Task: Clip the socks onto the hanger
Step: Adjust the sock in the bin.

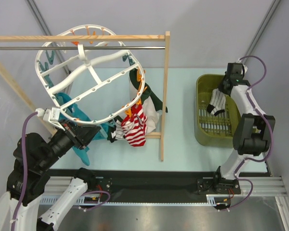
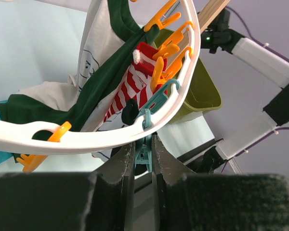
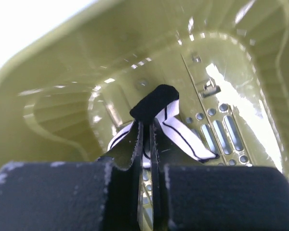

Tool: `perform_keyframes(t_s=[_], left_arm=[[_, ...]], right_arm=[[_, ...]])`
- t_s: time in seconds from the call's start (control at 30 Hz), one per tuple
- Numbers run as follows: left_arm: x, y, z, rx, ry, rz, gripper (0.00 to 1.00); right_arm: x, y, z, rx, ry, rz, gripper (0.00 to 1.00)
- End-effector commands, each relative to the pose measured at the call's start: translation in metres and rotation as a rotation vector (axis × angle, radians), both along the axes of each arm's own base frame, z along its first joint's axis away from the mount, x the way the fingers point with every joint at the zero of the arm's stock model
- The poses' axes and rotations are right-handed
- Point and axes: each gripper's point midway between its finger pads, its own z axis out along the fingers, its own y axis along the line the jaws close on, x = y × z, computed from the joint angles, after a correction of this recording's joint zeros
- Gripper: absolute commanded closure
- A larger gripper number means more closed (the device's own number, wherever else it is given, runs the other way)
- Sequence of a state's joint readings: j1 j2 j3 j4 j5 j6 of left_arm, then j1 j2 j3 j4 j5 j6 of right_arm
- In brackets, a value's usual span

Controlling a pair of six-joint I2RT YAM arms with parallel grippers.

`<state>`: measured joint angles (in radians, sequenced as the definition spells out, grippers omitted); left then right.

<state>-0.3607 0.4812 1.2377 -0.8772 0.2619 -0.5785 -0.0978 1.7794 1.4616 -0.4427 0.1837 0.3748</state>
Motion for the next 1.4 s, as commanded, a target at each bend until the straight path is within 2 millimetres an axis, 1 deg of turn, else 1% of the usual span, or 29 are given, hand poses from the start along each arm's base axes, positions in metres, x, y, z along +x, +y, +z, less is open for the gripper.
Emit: perform_keyframes(t_s=[0.0,0.07,0.1,0.13,0.2,0.3,0.33,0.37,0.4,0.43,0.47,0.53,0.63,0.67,0.77,0.8,0.83,0.9,0.97,1.03,1.07,1.1,1.13,1.17,1.23,1.27,1.3,1.33,1.37], left_arm=[[-0.005,-0.005,0.010,-0.036,-0.025,-0.032,1.00],[-0.005,-0.005,0.010,-0.036,-0.025,-0.033,1.00],[-0.005,-0.005,0.011,-0.037,-0.027,-0.032,1.00],[-0.006,-0.004,0.011,-0.038,-0.029,-0.032,1.00],[-0.005,-0.004,0.011,-0.036,-0.029,-0.029,1.00],[-0.006,-0.004,0.011,-0.037,-0.030,-0.030,1.00],[-0.006,-0.005,0.011,-0.040,-0.026,-0.031,1.00],[-0.006,-0.005,0.012,-0.040,-0.027,-0.034,1.00],[-0.007,-0.005,0.012,-0.039,-0.028,-0.036,1.00],[-0.007,-0.005,0.012,-0.039,-0.028,-0.036,1.00],[-0.007,-0.005,0.012,-0.040,-0.027,-0.036,1.00],[-0.007,-0.005,0.013,-0.042,-0.030,-0.038,1.00],[-0.007,-0.006,0.015,-0.044,-0.037,-0.039,1.00],[-0.006,-0.005,0.014,-0.045,-0.037,-0.038,1.00],[-0.006,-0.006,0.013,-0.045,-0.030,-0.039,1.00],[-0.006,-0.006,0.014,-0.046,-0.033,-0.037,1.00],[-0.005,-0.006,0.014,-0.044,-0.034,-0.037,1.00],[-0.005,-0.005,0.014,-0.042,-0.032,-0.036,1.00],[-0.005,-0.005,0.013,-0.043,-0.027,-0.033,1.00],[-0.006,-0.005,0.013,-0.044,-0.029,-0.031,1.00],[-0.006,-0.004,0.012,-0.043,-0.027,-0.030,1.00],[-0.006,-0.005,0.012,-0.044,-0.026,-0.031,1.00],[-0.005,-0.006,0.010,-0.042,-0.024,-0.034,1.00],[-0.005,-0.006,0.010,-0.045,-0.022,-0.037,1.00],[-0.004,-0.009,0.009,-0.046,-0.020,-0.051,1.00],[-0.004,-0.009,0.009,-0.046,-0.020,-0.054,1.00],[-0.004,-0.010,0.009,-0.044,-0.019,-0.057,1.00],[-0.004,-0.011,0.009,-0.045,-0.017,-0.060,1.00],[-0.004,-0.011,0.009,-0.043,-0.022,-0.062,1.00]], right_arm=[[-0.004,0.001,0.038,-0.011,-0.077,0.066,1.00],[-0.005,0.002,0.047,-0.027,-0.094,0.085,1.00],[-0.005,0.007,0.057,-0.020,-0.117,0.119,1.00],[-0.006,0.008,0.060,-0.032,-0.124,0.140,1.00],[-0.010,0.008,0.071,-0.053,-0.142,0.141,1.00],[-0.017,0.010,0.081,-0.045,-0.171,0.151,1.00],[-0.020,0.008,0.095,-0.050,-0.211,0.142,1.00],[-0.023,0.006,0.099,-0.049,-0.221,0.129,1.00],[-0.025,0.004,0.106,-0.047,-0.242,0.120,1.00],[-0.027,0.004,0.120,-0.039,-0.287,0.119,1.00],[-0.028,0.003,0.124,-0.035,-0.309,0.127,1.00],[-0.023,0.006,0.136,-0.040,-0.360,0.150,1.00],[-0.010,0.009,0.141,-0.018,-0.413,0.192,1.00],[-0.002,0.009,0.132,-0.004,-0.403,0.196,1.00],[0.015,0.008,0.126,0.038,-0.421,0.197,1.00],[0.024,0.010,0.113,0.051,-0.409,0.208,1.00],[0.031,0.012,0.117,0.065,-0.442,0.215,1.00],[0.039,0.012,0.100,0.083,-0.415,0.219,1.00],[0.037,0.014,0.086,0.108,-0.388,0.209,1.00],[0.027,0.013,0.071,0.121,-0.341,0.180,1.00],[0.016,0.013,0.050,0.142,-0.288,0.157,1.00],[0.006,0.012,0.039,0.144,-0.259,0.132,1.00],[-0.005,0.012,0.037,0.145,-0.247,0.118,1.00],[-0.021,0.014,0.015,0.162,-0.197,0.097,0.99],[-0.038,0.016,0.000,0.175,-0.145,0.080,0.94],[-0.046,0.016,-0.003,0.179,-0.131,0.069,0.91],[-0.059,0.018,-0.016,0.191,-0.078,0.057,0.82],[-0.066,0.019,-0.020,0.193,-0.058,0.049,0.75],[-0.072,0.019,-0.018,0.188,-0.056,0.043,0.70]])
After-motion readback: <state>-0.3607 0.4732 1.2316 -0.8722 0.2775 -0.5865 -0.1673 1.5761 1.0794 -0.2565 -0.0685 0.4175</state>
